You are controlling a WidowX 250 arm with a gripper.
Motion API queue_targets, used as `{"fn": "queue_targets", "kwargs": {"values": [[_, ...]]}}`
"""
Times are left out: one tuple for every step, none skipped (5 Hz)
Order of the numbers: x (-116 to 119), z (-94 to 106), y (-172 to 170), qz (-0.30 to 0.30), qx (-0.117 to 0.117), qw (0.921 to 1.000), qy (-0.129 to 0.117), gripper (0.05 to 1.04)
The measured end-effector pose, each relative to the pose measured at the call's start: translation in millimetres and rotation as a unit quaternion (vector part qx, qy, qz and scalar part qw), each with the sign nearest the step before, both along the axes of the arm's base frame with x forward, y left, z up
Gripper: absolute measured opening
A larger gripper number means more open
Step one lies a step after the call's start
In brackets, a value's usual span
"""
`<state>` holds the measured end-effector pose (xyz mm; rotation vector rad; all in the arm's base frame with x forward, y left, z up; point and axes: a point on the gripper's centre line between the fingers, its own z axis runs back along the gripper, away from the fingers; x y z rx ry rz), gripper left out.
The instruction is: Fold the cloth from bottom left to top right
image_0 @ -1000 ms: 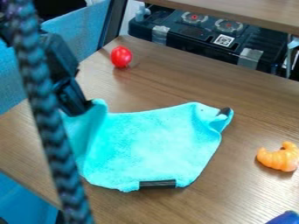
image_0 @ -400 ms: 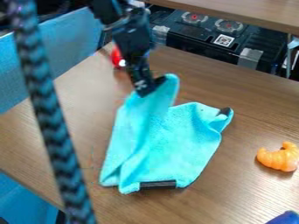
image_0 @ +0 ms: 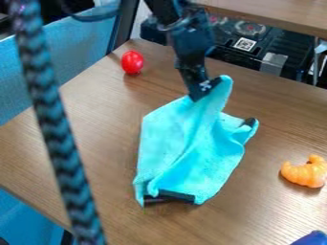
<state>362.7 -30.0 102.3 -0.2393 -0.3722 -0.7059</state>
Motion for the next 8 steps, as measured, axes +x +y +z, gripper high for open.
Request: {"fn": "queue_targets", "kwargs": {"values": [[11,-3.4,-13,0.012,-0.003,0.9999,0.001,0.056],[21,-9.8,-25,0.026,-0.008,0.9996,0.009,0.056],[32,-14.0,-37,0.039,-0.012,0.9991,0.011,0.076],[40,-20.0,-52,0.049,-0.013,0.9984,0.024,0.229],[42,-21.4,-67,0.036,-0.014,0.9989,0.027,0.493],[46,-20.9,-77,0.041,-0.030,0.9983,0.030,0.800],[51,-14.7,-82,0.043,-0.049,0.9975,0.028,1.001],[45,-5.3,-84,0.034,-0.068,0.9968,0.026,1.001]]}}
